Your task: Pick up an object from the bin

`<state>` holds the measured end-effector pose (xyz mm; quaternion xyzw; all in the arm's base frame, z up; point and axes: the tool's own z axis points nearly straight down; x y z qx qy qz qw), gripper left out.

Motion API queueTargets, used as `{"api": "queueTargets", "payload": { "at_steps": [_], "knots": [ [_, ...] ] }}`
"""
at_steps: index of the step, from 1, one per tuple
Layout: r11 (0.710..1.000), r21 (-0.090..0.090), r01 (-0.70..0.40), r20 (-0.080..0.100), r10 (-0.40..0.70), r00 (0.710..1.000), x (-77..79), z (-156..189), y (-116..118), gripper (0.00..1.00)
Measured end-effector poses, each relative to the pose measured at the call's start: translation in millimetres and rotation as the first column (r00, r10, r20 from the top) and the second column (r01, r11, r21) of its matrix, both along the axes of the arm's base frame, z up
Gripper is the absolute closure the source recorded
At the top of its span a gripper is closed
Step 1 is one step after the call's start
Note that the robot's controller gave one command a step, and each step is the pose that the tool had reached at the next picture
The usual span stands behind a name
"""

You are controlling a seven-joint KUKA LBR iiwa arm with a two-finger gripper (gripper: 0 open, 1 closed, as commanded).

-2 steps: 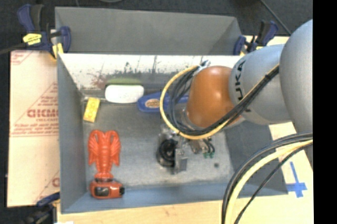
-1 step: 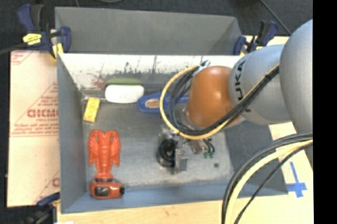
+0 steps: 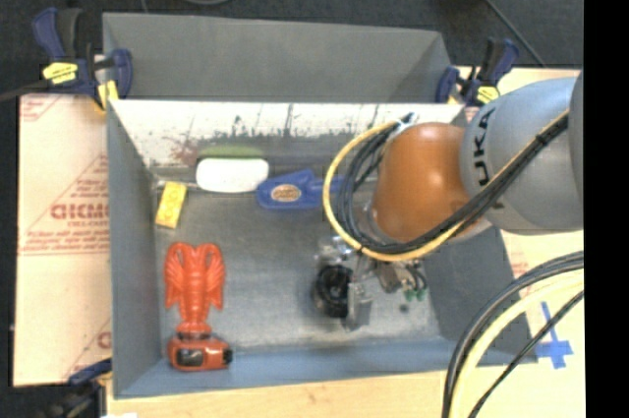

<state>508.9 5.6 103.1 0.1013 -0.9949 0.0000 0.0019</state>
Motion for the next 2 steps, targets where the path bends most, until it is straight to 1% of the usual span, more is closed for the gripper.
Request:
{"api": "queueTargets", "payload": {
  "at_steps": [1, 2],
  "knots": [
    [1.0, 0.0, -0.005, 0.006, 0.005, 1.0, 11.3, 18, -8, 1.0],
    [1.0, 0.0, -0.027, 0.004, 0.027, 1.0, -9.7, 44, -36, 1.0]
  ]
}}
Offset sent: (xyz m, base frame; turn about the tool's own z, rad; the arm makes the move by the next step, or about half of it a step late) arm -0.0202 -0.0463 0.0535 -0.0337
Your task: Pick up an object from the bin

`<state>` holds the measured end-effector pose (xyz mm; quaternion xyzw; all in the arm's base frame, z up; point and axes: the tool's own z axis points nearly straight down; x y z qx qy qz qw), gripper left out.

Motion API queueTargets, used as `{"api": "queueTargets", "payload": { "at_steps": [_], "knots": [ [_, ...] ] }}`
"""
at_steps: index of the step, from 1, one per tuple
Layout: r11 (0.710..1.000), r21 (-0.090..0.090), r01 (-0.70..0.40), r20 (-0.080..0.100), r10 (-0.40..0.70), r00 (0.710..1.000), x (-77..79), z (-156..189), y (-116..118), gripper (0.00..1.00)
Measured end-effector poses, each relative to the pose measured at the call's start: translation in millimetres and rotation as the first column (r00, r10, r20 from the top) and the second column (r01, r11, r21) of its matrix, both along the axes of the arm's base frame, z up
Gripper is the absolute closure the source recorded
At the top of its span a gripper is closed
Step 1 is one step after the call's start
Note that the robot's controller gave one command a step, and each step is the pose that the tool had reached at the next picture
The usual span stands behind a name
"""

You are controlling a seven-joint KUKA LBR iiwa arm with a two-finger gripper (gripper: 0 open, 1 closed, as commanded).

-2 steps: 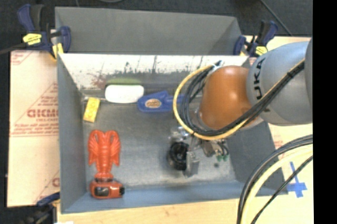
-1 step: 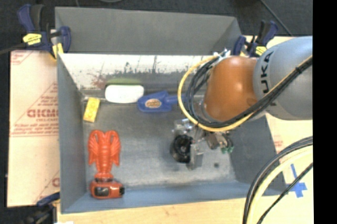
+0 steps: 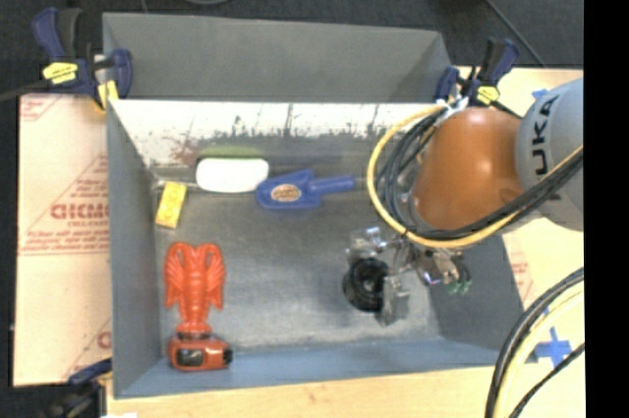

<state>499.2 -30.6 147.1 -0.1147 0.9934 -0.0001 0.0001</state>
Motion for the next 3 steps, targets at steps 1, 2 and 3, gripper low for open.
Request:
{"api": "queueTargets", "payload": {
  "at_steps": [1, 2, 3],
  "knots": [
    [1.0, -0.001, -0.019, -0.001, 0.019, 1.0, 29.7, 28, 4, 1.0],
    [0.999, 0.0, -0.037, 0.015, 0.037, 0.999, 29.2, -2, 15, 1.0],
    [1.0, 0.001, -0.031, -0.007, 0.031, 1.0, 26.4, 26, 8, 1.0]
  ]
}}
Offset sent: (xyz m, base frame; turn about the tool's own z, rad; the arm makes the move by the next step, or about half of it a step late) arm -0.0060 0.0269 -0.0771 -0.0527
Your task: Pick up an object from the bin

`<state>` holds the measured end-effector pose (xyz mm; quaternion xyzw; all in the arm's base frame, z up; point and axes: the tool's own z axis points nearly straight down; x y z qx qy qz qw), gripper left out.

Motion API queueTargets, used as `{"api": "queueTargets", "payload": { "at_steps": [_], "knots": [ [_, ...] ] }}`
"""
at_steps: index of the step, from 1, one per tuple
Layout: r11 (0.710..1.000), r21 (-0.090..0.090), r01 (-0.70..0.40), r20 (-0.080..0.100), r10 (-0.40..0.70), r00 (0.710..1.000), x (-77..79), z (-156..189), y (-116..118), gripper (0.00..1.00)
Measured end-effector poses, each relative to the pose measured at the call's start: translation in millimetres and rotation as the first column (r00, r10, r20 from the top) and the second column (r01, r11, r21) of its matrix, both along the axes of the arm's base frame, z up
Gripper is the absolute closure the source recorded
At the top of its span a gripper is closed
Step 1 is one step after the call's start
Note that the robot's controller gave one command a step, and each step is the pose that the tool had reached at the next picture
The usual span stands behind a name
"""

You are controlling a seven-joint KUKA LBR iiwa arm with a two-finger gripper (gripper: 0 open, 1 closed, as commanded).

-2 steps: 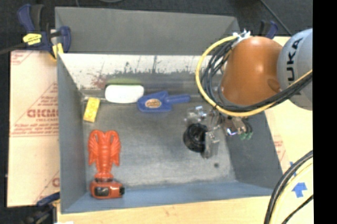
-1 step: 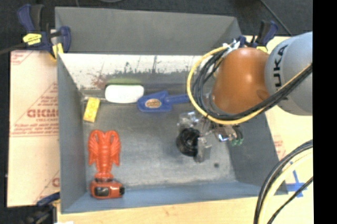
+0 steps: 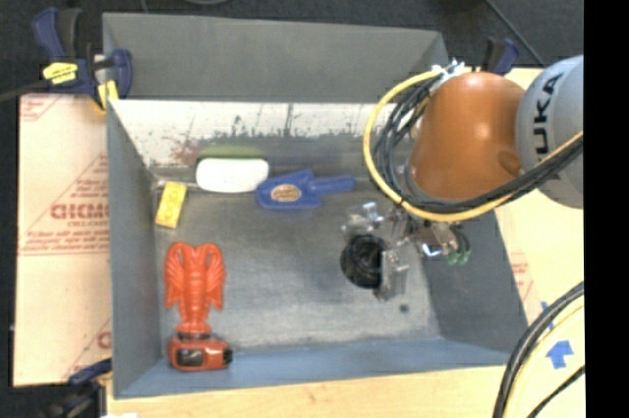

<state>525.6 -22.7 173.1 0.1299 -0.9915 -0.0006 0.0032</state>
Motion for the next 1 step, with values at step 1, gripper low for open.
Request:
{"api": "queueTargets", "payload": {
  "at_steps": [1],
  "knots": [
    [0.999, -0.001, -0.044, 0.007, 0.044, 0.999, 9.5, 69.9, -22.6, 1.0]
  ]
}}
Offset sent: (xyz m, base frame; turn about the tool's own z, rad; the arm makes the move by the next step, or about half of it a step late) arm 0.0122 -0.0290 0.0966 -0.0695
